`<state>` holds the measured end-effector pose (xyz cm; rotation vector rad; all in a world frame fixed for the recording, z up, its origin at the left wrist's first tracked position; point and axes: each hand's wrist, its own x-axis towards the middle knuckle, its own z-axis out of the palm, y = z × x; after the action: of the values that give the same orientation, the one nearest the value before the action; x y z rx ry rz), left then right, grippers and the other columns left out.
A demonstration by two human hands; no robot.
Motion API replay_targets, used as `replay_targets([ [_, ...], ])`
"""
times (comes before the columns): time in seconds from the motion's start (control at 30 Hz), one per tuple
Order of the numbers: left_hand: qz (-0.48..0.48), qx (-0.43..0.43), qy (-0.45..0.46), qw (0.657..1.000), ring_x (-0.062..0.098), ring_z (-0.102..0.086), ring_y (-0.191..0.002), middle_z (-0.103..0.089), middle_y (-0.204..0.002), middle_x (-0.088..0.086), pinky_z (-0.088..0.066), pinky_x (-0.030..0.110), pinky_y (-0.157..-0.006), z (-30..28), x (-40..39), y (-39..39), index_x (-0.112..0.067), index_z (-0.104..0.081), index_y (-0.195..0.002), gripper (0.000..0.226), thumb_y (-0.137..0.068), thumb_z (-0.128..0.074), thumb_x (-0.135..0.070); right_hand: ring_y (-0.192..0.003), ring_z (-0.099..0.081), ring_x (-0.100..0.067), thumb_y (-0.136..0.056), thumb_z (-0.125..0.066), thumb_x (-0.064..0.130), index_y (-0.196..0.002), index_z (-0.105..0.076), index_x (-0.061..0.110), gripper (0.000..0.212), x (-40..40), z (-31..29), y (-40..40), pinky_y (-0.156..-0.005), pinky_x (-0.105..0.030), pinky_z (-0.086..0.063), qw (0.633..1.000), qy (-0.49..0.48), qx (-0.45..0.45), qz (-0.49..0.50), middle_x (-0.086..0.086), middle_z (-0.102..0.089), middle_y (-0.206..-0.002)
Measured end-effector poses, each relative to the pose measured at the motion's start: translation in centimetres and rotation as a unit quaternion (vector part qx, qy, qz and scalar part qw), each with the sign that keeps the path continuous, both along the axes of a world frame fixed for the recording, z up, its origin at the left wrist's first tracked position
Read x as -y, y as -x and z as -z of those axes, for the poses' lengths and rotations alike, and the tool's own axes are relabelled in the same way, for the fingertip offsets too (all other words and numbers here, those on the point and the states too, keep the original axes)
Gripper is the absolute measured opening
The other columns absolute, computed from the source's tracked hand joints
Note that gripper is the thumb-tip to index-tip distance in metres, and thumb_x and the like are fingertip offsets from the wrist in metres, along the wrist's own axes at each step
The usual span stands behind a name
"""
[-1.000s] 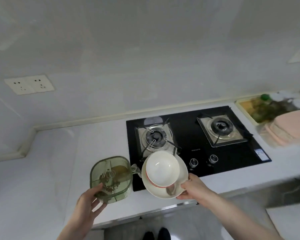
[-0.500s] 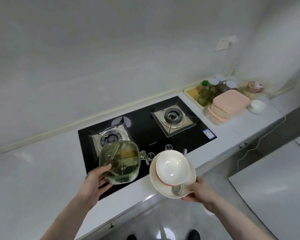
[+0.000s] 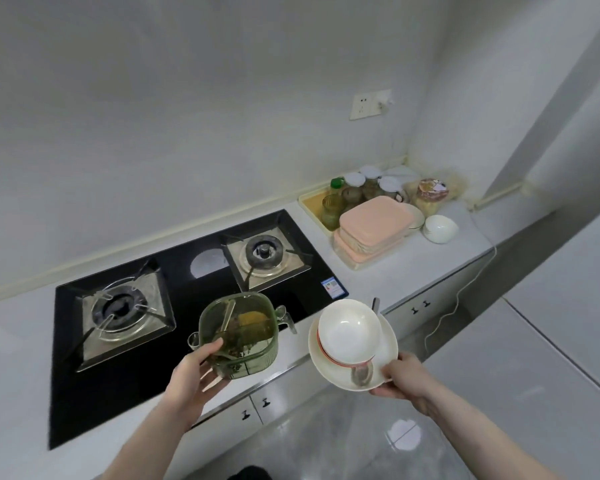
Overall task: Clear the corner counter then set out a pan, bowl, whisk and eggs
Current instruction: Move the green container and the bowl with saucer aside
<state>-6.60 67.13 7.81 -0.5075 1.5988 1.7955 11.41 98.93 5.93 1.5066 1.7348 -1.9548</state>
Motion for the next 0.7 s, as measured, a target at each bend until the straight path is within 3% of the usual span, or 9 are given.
replay_targets([
  [0.27, 0.008, 0.01, 0.011, 1.0, 0.03, -0.065, -0.113, -0.072, -0.115, 0.014, -0.053, 0.051, -0.102, 0.4, -8.8, 0.2, -0.009, -0.068, -0.119, 0.038, -0.086, -0.076, -0.025, -0.078, -0.073, -0.04, -0.086, -0.037, -0.016, -0.104, -0.058, -0.002, 0.031, -10.6, 1.5, 0.2, -0.054, -0.039, -0.063, 0.998, 0.007, 0.003, 0.058, -0.023, -0.07, -0.089],
  [0.4, 0.024, 0.015, 0.012, 1.0, 0.027, -0.067, -0.102, -0.075, -0.108, 0.012, -0.052, 0.051, -0.102, 1.7, -12.8, 3.0, -0.008, -0.069, -0.112, 0.034, -0.085, -0.078, -0.027, -0.086, -0.073, -0.047, -0.087, -0.036, -0.015, -0.102, -0.059, 0.0, 0.032, -15.4, 3.2, 2.1, -0.053, -0.041, -0.062, 0.996, 0.008, 0.014, 0.086, -0.029, -0.071, -0.093],
  [0.5, 0.026, 0.022, 0.014, 0.999, 0.029, -0.069, -0.108, -0.076, -0.109, 0.012, -0.052, 0.049, -0.103, 2.9, -15.3, 4.6, -0.006, -0.07, -0.113, 0.036, -0.085, -0.078, -0.028, -0.083, -0.072, -0.052, -0.084, -0.035, -0.015, -0.104, -0.058, 0.0, 0.034, -18.5, 4.2, 3.2, -0.066, -0.05, -0.061, 0.996, -0.004, 0.028, 0.086, -0.035, -0.071, -0.093],
  [0.6, 0.029, 0.029, 0.014, 0.999, 0.03, -0.069, -0.111, -0.078, -0.107, 0.011, -0.051, 0.048, -0.105, 3.8, -17.7, 6.0, -0.007, -0.071, -0.115, 0.034, -0.087, -0.076, -0.027, -0.07, -0.07, -0.045, -0.08, -0.036, -0.015, -0.102, -0.057, 0.0, 0.034, -21.7, 5.2, 4.2, -0.081, -0.057, -0.054, 0.995, -0.021, 0.044, 0.091, -0.03, -0.07, -0.079],
  [0.7, 0.039, 0.042, 0.012, 0.998, 0.029, -0.069, -0.112, -0.078, -0.108, 0.01, -0.05, 0.048, -0.105, 4.7, -20.0, 6.9, -0.007, -0.071, -0.116, 0.036, -0.087, -0.076, -0.027, -0.07, -0.068, -0.04, -0.084, -0.039, -0.016, -0.099, -0.058, 0.002, 0.031, -24.7, 5.8, 5.2, -0.067, -0.045, -0.054, 0.992, -0.026, 0.058, 0.108, -0.024, -0.069, -0.08],
])
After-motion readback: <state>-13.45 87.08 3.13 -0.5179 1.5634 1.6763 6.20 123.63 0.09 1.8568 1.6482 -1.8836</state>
